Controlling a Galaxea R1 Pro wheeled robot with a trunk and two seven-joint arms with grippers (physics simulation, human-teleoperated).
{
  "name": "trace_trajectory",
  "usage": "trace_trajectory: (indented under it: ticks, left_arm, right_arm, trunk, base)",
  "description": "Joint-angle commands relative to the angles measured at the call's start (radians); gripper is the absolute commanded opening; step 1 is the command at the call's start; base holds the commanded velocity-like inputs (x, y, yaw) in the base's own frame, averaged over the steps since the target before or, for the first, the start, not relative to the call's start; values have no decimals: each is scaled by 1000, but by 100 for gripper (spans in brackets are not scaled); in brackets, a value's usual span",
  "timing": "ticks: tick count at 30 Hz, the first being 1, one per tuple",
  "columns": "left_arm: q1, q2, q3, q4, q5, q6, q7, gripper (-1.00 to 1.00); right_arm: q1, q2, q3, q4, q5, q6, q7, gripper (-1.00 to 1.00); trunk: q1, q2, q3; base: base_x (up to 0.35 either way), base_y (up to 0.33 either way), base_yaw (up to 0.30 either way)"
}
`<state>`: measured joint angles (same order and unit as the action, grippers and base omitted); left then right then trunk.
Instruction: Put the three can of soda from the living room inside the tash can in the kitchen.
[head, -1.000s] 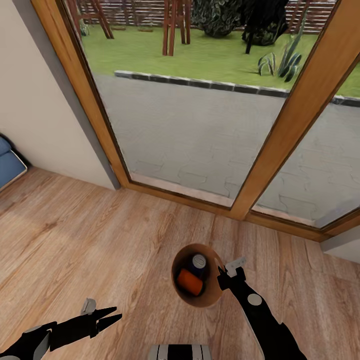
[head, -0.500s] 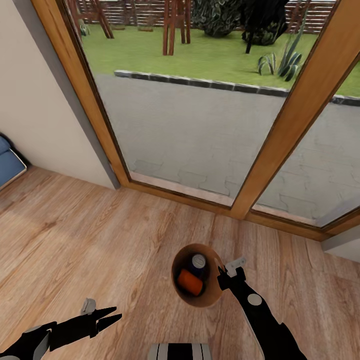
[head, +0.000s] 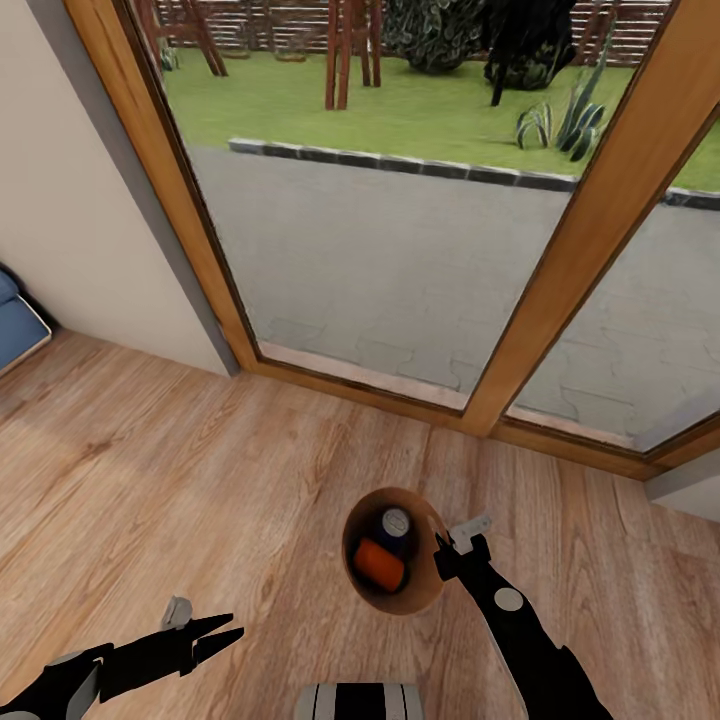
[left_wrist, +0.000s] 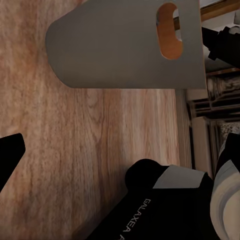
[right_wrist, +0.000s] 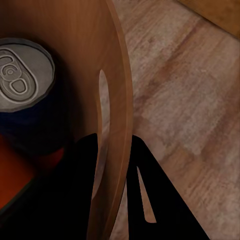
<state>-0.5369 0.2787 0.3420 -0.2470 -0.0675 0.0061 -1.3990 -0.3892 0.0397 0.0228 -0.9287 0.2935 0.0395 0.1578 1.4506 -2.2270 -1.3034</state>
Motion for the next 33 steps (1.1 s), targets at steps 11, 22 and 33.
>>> trace_trajectory:
  ticks: [11, 22, 33]
  left_arm:
    - [0, 0, 0, 0, 0, 0, 0, 100]
    - [0, 0, 0, 0, 0, 0, 0, 100]
    - [0, 0, 0, 0, 0, 0, 0, 100]
  right_arm:
    - [0, 0, 0, -1, -5, 0, 5, -100]
    - [0, 0, 1, -1, -5, 0, 5, -100]
    - [0, 0, 1, -1, -5, 0, 5, -100]
  trunk:
    - [11, -21, -9]
    - [27, -49, -22]
    - [46, -84, -38]
  base:
    - [0, 0, 0]
    - [0, 0, 0]
    - [0, 0, 0]
